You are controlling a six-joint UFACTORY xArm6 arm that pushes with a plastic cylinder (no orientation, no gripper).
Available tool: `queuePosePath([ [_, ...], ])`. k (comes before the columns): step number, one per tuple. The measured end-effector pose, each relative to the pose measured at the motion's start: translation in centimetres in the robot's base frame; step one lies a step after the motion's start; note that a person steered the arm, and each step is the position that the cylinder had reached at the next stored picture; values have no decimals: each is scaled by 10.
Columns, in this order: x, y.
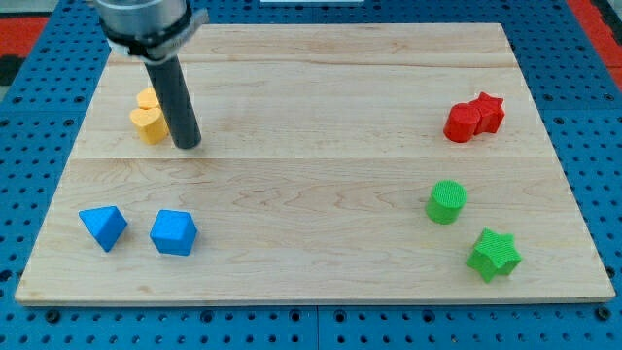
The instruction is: Push the yellow heart and the yellow hexagon slightly right and up
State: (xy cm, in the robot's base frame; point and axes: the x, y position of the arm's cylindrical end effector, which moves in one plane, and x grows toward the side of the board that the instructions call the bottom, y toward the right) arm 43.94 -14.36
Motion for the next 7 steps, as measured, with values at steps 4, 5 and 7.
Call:
queuePosePath([
  [4,-22,-69],
  [5,-31,-73],
  [7,-51,-65],
])
